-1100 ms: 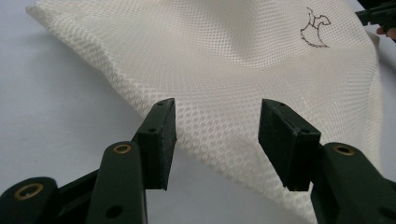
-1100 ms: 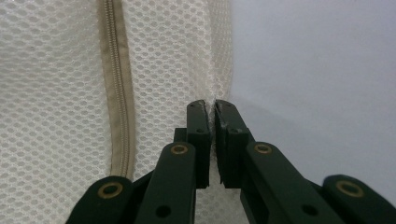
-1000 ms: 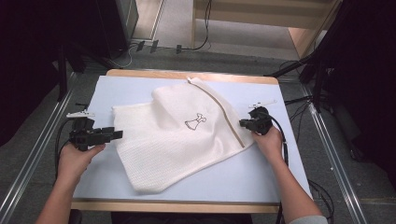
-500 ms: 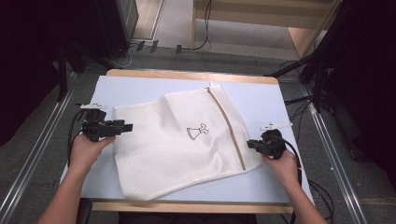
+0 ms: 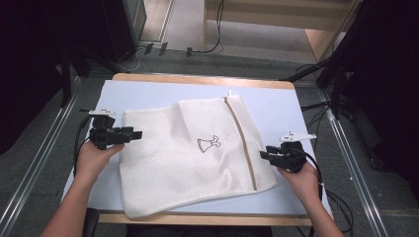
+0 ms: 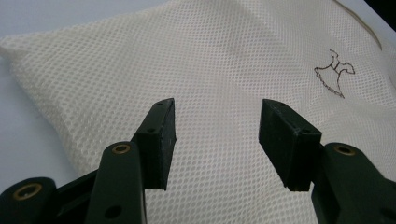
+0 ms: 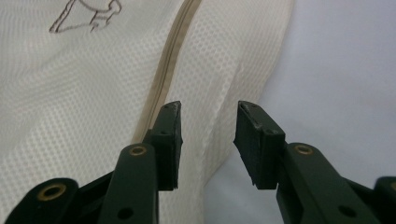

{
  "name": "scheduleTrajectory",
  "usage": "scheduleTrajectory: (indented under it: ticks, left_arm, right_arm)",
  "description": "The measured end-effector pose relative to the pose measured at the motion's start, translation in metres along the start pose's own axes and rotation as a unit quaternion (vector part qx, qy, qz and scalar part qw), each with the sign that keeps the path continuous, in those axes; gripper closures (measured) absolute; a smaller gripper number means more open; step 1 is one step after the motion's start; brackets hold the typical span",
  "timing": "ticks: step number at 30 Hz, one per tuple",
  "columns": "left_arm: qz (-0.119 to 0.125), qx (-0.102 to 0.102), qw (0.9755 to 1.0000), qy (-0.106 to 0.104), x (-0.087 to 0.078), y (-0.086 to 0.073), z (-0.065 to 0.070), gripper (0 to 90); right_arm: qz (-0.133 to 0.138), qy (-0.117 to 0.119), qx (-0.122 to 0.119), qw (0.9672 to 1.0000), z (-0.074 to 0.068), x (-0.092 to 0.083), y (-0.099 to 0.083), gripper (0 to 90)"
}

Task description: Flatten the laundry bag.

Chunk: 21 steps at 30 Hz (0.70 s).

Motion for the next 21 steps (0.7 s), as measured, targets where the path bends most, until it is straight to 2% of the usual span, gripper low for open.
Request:
scheduleTrajectory:
  ticks: [1, 6, 8, 10, 11, 12, 15, 16, 17, 19, 20, 21]
  left_arm:
    - [0.000, 0.000, 1.0000, 0.000, 0.000, 0.000, 0.000, 46.9]
    - [-0.002, -0.010, 0.9997, 0.023, -0.014, -0.018, -0.003, 46.9]
    - [-0.004, -0.014, 0.9995, 0.027, -0.017, -0.022, -0.003, 46.9]
    - [-0.005, -0.020, 0.9990, 0.041, -0.025, -0.032, -0.006, 46.9]
    - [-0.005, -0.020, 0.9990, 0.041, -0.025, -0.032, -0.006, 46.9]
    - [-0.004, -0.030, 0.9986, 0.044, -0.028, -0.039, -0.007, 47.0]
    - [-0.009, -0.034, 0.9981, 0.051, -0.029, -0.046, -0.008, 47.5]
    - [-0.006, -0.040, 0.9972, 0.063, -0.028, -0.051, -0.008, 47.5]
    - [0.004, -0.043, 0.9955, 0.085, -0.028, -0.054, -0.008, 49.2]
    - [0.007, -0.048, 0.9951, 0.086, -0.028, -0.055, -0.008, 48.4]
    - [0.006, -0.061, 0.9948, 0.081, -0.025, -0.057, -0.011, 48.4]
    - [-0.016, -0.075, 0.9943, 0.074, -0.018, -0.061, -0.013, 47.3]
  right_arm:
    - [0.000, 0.000, 0.000, 1.0000, 0.000, 0.000, 0.000, 62.6]
    - [0.021, -0.012, 0.003, 0.9997, 0.008, 0.016, 0.026, 61.3]
    - [0.021, -0.012, 0.005, 0.9997, 0.010, 0.020, 0.030, 60.7]
    - [0.020, -0.010, 0.010, 0.9997, 0.015, 0.033, 0.041, 59.5]
    - [0.020, -0.010, 0.010, 0.9997, 0.015, 0.033, 0.041, 59.5]
    - [0.019, -0.015, 0.009, 0.9997, 0.018, 0.043, 0.048, 59.4]
    - [0.016, -0.015, 0.016, 0.9996, 0.020, 0.051, 0.054, 59.4]
    - [0.014, -0.016, 0.016, 0.9996, 0.021, 0.055, 0.057, 59.4]
    - [0.012, -0.019, 0.018, 0.9996, 0.023, 0.066, 0.062, 57.8]
    - [0.010, -0.019, 0.019, 0.9996, 0.023, 0.070, 0.064, 56.9]
    - [0.004, -0.022, 0.019, 0.9996, 0.023, 0.075, 0.065, 55.6]
    - [0.001, -0.026, 0.016, 0.9995, 0.024, 0.087, 0.066, 52.4]
Point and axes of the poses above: each handheld gripper's, and its own axes: x roughly forward along the jaws, y roughly out of its top, z roughly to its right, the point moved 1 cm from there along x, roughly forward along the jaws, and after that the axes turned 10 degrees about -y, right-handed, at the moved point
